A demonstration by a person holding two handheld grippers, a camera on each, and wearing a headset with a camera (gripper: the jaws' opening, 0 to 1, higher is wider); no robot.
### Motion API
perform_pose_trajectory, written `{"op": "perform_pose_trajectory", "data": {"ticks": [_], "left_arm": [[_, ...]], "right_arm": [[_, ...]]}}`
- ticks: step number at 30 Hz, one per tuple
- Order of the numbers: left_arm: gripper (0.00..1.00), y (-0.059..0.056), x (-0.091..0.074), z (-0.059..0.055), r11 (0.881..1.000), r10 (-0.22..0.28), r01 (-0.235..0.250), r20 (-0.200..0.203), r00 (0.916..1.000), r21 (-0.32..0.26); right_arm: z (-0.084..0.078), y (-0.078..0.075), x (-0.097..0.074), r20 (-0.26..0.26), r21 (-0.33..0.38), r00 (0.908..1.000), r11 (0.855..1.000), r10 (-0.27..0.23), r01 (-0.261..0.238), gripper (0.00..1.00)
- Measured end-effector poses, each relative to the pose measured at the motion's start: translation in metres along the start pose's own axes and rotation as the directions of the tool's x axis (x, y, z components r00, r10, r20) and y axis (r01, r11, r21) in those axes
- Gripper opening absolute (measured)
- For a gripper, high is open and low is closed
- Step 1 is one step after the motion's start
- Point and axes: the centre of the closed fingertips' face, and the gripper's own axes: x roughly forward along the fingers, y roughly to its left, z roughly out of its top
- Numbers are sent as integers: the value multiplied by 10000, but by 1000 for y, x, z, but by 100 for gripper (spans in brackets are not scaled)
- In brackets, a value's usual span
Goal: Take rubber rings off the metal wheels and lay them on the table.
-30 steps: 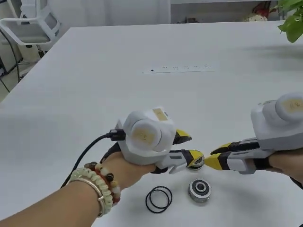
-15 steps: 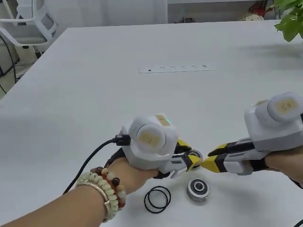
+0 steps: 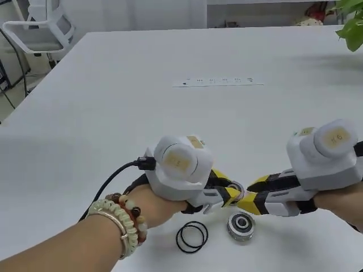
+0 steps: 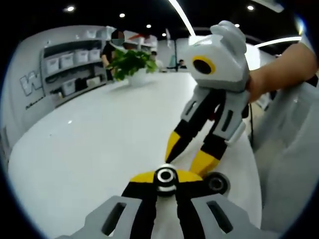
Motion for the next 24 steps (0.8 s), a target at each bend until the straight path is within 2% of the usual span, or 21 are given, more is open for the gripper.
{"op": "perform_pose_trajectory", "data": {"ticks": [5, 15, 18, 19, 21, 24], "left_arm": [[14, 0, 0, -1, 10000, 17, -16, -25, 10000, 42], [14, 1, 0, 0, 10000, 47, -47, 42, 10000, 37], [14, 1, 0, 0, 10000, 66, -66, 54, 10000, 17], [14, 2, 0, 0, 10000, 71, -71, 63, 10000, 1], [14, 2, 0, 0, 10000, 74, -74, 66, 10000, -3], [14, 2, 0, 0, 10000, 90, -90, 58, 9999, -10]], "right_arm": [[7, 1, 2, 245, -317, 9997, 9995, 84, -76, 25], [6, 1, 0, 96, -788, 9998, 9967, 178, -170, 20], [1, 1, -3, -152, -899, 9997, 9957, 203, -216, 12], [-4, -3, -4, -306, -1003, 9995, 9950, 14, -44, 3], [-2, -2, -3, -226, -823, 9997, 9965, 129, -147, 4], [-2, -1, -4, -277, -1003, 9996, 9949, 70, -97, 3]]}}
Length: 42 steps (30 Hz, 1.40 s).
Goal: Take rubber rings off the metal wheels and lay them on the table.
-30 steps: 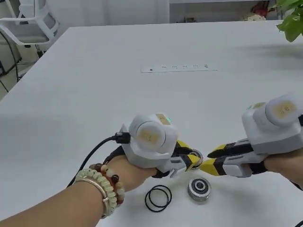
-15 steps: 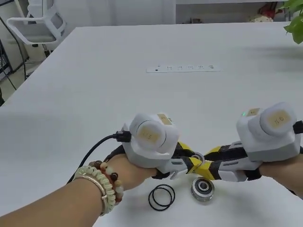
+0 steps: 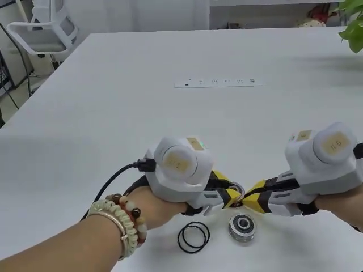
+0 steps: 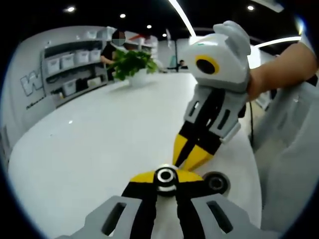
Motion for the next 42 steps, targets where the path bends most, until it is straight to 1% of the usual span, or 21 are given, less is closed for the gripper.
{"op": "perform_pose_trajectory", "data": {"ticks": [2, 3, 4, 8, 11, 13, 15, 18, 19, 20, 21, 23, 24, 26, 27, 28, 30, 33, 38, 42], "left_arm": [[14, 0, 0, 0, 10000, -2, 2, 1, 10000, 8], [14, 0, 0, 0, 10000, -3, 3, 4, 10000, 1], [14, 0, 0, 0, 10000, 0, 0, 4, 10000, 0], [14, 0, -1, 0, 10000, 6, -6, 0, 10000, 18], [14, 0, -1, 0, 10000, 19, -19, -14, 10000, 20], [14, 0, -2, 0, 10000, 19, -19, -26, 10000, 33], [14, 0, -2, -1, 10000, 12, -12, -27, 10000, 7], [14, -1, -2, -1, 10000, -5, 5, -13, 10000, -12], [13, -2, -2, -1, 10000, -23, 23, -7, 10000, 2], [13, -2, -2, -1, 10000, -40, 40, -7, 10000, 4], [13, -3, -2, -1, 10000, -50, 50, 14, 10000, -1], [13, -3, -2, -1, 10000, -52, 52, 32, 10000, 0], [13, -3, -2, 0, 10000, -59, 59, 43, 10000, -15], [13, -3, -2, 0, 10000, -52, 52, 63, 10000, -1], [13, -3, -2, 0, 10000, -51, 51, 70, 10000, -2], [13, -3, -2, 0, 10000, -49, 49, 78, 10000, -5], [13, -3, -3, 0, 10000, -48, 47, 104, 9999, 24], [13, -3, -3, 0, 10000, -48, 47, 157, 9999, 66], [13, -3, -2, -1, 10000, -32, 30, 182, 9998, 76], [13, -3, -2, 0, 9999, -39, 37, 177, 9998, 106]], "right_arm": [[0, 0, 0, -23, 36, 10000, 10000, -27, 27, 2], [-1, -3, -1, -49, 4, 9998, 9998, -184, 184, 0], [0, -3, -1, -10, -43, 9999, 9998, -171, 171, 0], [0, -4, -2, -80, 171, 9996, 9995, -260, 262, 0], [0, -7, -4, -102, 588, 9994, 9977, -323, 328, 0], [1, -9, -5, 14, 953, 9993, 9947, -386, 383, 0], [3, -10, -7, 201, 1550, 9988, 9871, -442, 406, 0], [5, -11, -8, 456, 2342, 9985, 9720, -313, 197, 0], [5, -14, -9, 511, 2823, 9981, 9591, -356, 197, 0], [7, -13, -9, 605, 3089, 9978, 9511, -274, 74, 0], [10, -12, -10, 792, 3292, 9966, 9442, -205, -67, 0], [7, -16, -10, 709, 3422, 9972, 9396, -222, -34, 0], [8, -15, -10, 782, 3485, 9967, 9373, -205, -81, 0], [10, -13, -10, 912, 3841, 9957, 9230, -142, -220, 0], [11, -11, -10, 1013, 4111, 9948, 9109, -85, -341, 0], [12, -10, -10, 1047, 4205, 9945, 9065, -63, -385, 0], [12, -9, -10, 996, 4193, 9950, 9072, -83, -344, 0], [13, -7, -11, 969, 4250, 9953, 9045, -68, -352, 0], [14, -6, -11, 1038, 4485, 9946, 8926, -16, -453, 0], [16, -4, -11, 1049, 4447, 9945, 8944, 11, -480, 0]]}}
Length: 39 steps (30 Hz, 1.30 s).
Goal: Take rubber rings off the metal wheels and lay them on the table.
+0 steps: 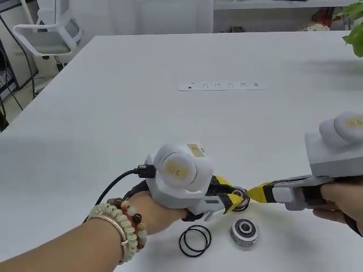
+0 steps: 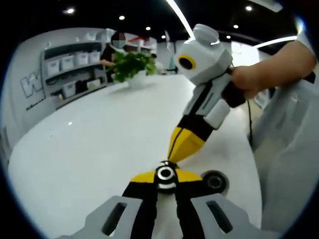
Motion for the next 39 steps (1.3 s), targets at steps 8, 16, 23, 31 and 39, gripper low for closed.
{"op": "perform_pose_trajectory", "data": {"ticks": [8, 16, 23, 31, 39], "left_arm": [[13, 0, 0, 0, 10000, 14, -14, -12, 10000, 11], [13, 0, 0, 0, 10000, 31, -31, -12, 10000, 13], [13, 0, 0, 0, 10000, 41, -41, -9, 10000, 10], [13, 0, 0, 0, 10000, 36, -36, 7, 10000, 20], [13, 0, 1, 0, 10000, 57, -57, 50, 10000, -3]], "right_arm": [[1, 2, 0, 15, -30, 10000, 10000, 67, -67, 0], [3, 5, 1, 13, -155, 9999, 9998, 140, -139, 0], [3, 6, 2, -26, -362, 10000, 9993, 94, -95, 0], [3, 7, 2, -5, -376, 9998, 9991, 189, -189, 0], [14, 19, 3, 350, -659, 9984, 9970, 441, -417, 0]]}}
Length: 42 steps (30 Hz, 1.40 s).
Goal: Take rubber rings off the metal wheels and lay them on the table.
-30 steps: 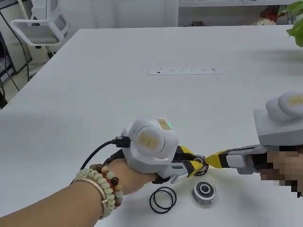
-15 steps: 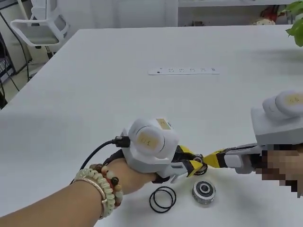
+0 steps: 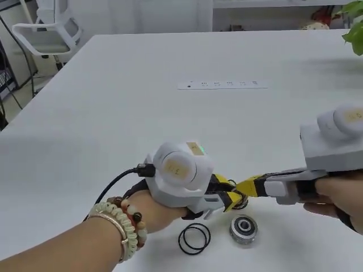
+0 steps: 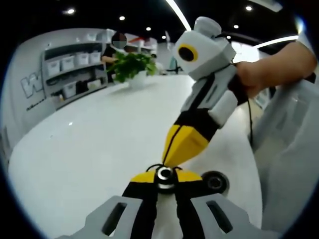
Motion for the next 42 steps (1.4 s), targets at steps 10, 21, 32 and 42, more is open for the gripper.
{"op": "perform_pose_trajectory", "data": {"ticks": [10, 21, 32, 42], "left_arm": [[13, 0, 0, 0, 10000, 61, -61, 7, 10000, 41], [23, -4, -7, 15, 9970, -157, 177, -264, 9995, 750], [36, -10, -28, 46, 9943, -811, 784, 356, 9961, 723], [52, -6, -67, 64, 9876, -863, 817, 296, 9958, 1338]], "right_arm": [[-6, -13, -3, -163, 612, 9984, 9966, -547, 556, 0], [-7, -14, -4, -234, 665, 9975, 9954, -674, 688, 0], [2, -13, -9, 117, 977, 9978, 9932, -648, 634, 0], [21, 5, -13, 660, 713, 9975, 9973, -235, 188, 0]]}}
